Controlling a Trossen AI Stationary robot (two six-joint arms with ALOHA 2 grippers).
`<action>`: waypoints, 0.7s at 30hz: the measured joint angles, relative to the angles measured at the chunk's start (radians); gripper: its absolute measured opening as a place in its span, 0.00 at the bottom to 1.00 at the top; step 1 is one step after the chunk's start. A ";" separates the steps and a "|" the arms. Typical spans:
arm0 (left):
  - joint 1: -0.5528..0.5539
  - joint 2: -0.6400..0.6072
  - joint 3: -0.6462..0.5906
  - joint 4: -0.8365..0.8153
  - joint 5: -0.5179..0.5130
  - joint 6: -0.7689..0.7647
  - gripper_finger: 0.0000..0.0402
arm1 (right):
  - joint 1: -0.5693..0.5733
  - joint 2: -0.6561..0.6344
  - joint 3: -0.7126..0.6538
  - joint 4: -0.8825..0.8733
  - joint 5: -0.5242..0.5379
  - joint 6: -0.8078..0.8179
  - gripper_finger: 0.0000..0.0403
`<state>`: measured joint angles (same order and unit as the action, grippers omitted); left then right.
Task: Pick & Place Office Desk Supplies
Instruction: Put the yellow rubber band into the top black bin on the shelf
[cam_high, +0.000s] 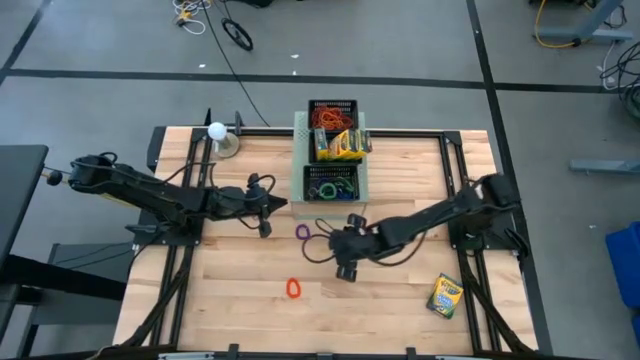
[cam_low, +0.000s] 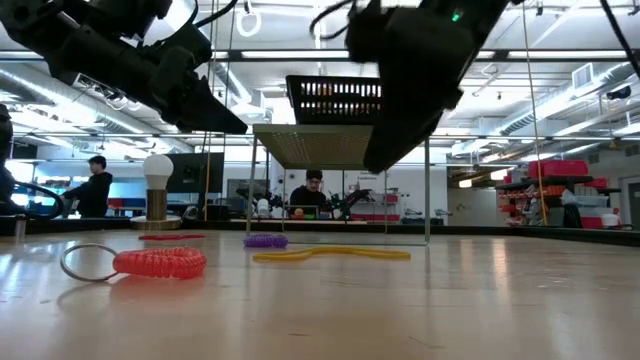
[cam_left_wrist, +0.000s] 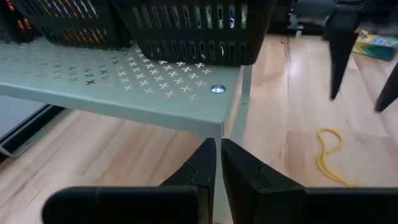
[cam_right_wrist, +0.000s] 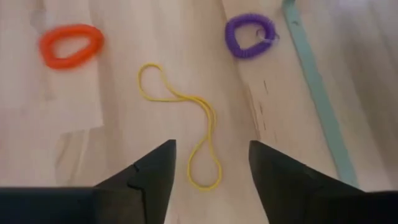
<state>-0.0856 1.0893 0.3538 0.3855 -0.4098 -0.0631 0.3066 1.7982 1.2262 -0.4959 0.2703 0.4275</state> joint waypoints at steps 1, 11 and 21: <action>0.000 0.000 0.000 0.001 0.003 0.000 0.08 | -0.007 0.018 0.008 -0.002 -0.002 -0.003 0.54; 0.000 0.000 0.000 0.003 0.019 0.000 0.08 | -0.048 0.168 0.026 0.056 -0.043 0.013 0.46; 0.000 0.000 0.000 0.004 0.026 0.000 0.08 | -0.050 0.231 0.029 0.117 -0.052 0.013 0.26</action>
<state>-0.0856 1.0893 0.3538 0.3893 -0.3840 -0.0635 0.2565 2.0296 1.2556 -0.3792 0.2180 0.4400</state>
